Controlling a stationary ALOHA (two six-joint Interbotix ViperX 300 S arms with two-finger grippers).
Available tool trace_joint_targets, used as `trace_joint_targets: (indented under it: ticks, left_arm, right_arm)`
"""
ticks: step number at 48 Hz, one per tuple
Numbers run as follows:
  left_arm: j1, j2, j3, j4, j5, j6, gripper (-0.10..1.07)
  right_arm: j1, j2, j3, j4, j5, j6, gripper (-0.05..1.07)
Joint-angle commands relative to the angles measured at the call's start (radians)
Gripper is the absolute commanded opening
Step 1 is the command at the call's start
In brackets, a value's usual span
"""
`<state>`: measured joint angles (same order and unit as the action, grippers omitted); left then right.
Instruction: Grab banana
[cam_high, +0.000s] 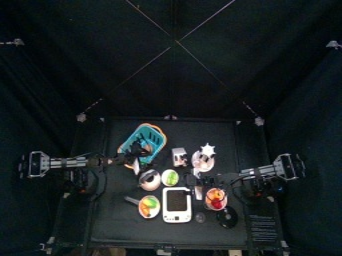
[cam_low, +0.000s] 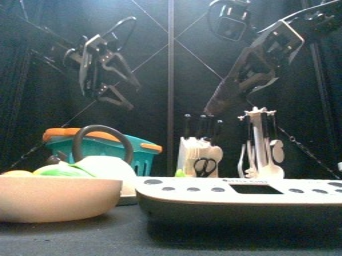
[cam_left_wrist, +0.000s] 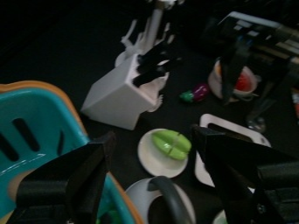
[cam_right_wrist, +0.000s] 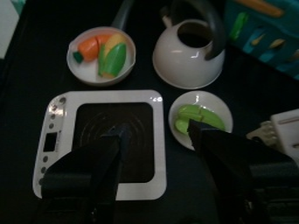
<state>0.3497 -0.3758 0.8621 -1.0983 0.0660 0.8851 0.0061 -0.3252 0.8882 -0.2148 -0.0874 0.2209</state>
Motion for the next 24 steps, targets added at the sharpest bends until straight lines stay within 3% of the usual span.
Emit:
trace_joint_targets:
  ticks: [1,4,12,18,24]
  left_arm:
    - [0.084,0.028,-0.032,0.012,0.043,0.000,1.01]
    - [0.137,0.035,-0.037,0.035,0.069,0.002,1.01]
    - [0.261,0.043,-0.061,0.229,0.229,0.000,1.01]
    - [0.296,0.060,-0.080,0.396,0.359,0.000,1.01]
    - [0.302,0.083,-0.094,0.607,0.419,-0.003,1.01]
  right_arm:
    - [-0.020,-0.057,0.051,-0.002,-0.101,-0.006,0.90]
    - [-0.026,-0.064,0.072,-0.006,-0.124,-0.008,0.90]
    - [-0.021,-0.066,0.094,-0.009,-0.137,-0.003,0.90]
    - [-0.020,-0.066,0.101,-0.006,-0.130,-0.002,0.90]
    - [-0.018,-0.064,0.101,-0.005,-0.129,-0.002,0.90]
